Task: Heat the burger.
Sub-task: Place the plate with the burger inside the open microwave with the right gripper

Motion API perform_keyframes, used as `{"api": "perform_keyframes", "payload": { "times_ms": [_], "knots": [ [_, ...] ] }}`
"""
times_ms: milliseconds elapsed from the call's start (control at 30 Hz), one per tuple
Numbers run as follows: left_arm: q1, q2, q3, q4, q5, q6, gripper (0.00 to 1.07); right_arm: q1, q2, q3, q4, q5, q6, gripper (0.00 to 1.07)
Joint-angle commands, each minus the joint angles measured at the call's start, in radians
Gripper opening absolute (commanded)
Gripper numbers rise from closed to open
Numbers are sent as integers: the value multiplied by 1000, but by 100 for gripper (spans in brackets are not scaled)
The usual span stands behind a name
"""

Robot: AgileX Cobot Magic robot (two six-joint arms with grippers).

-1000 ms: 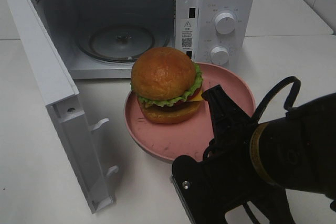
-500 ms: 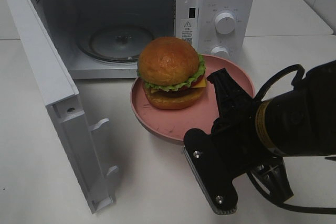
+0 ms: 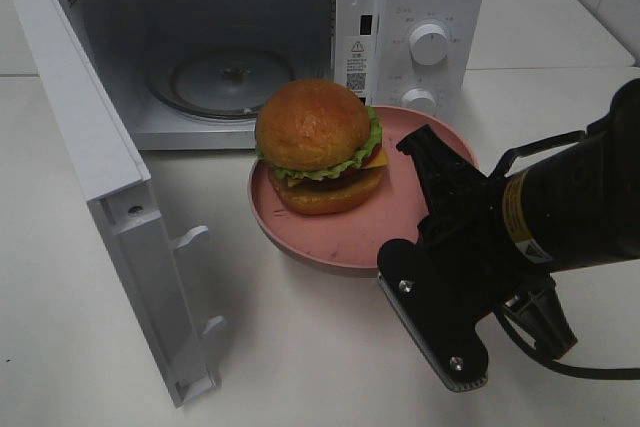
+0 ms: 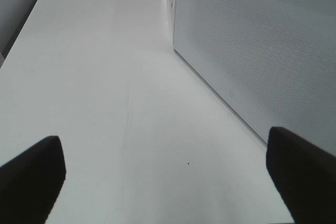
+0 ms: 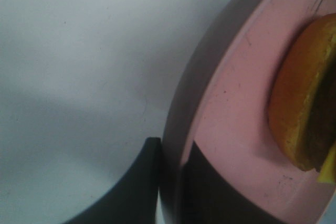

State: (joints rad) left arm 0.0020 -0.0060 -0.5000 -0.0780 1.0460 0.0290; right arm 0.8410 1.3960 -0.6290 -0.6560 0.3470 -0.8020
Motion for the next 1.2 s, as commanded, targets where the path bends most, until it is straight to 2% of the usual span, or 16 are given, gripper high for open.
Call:
{"api": "perform_keyframes", "payload": {
  "times_ms": [33,100,200,267,367,433,567,1200],
  "knots": [
    [2,-19,3,-3,-9,-3,98,-15,-12,-8,44,-72,-89,0],
    [2,-19,3,-3,-9,-3,98,-15,-12,-31,166,-75,-223,0],
    [2,-19,3,-3,-9,-3,98,-15,-12,-39,203,-74,-265,0],
    [2,-19,3,-3,-9,-3,98,-55,-8,-67,347,-72,-423,0],
    [2,-19,3,-3,-9,-3,98,-73,-8,-73,388,-72,-463,0],
    [2,-19,3,-3,-9,-3,98,-124,-8,-84,518,-75,-607,0],
    [2,-19,3,-3,-9,-3,98,-143,-8,-84,587,-86,-698,0],
    [2,-19,3,-3,-9,-3,98,-139,36,-84,586,-168,-712,0]
  ]
}}
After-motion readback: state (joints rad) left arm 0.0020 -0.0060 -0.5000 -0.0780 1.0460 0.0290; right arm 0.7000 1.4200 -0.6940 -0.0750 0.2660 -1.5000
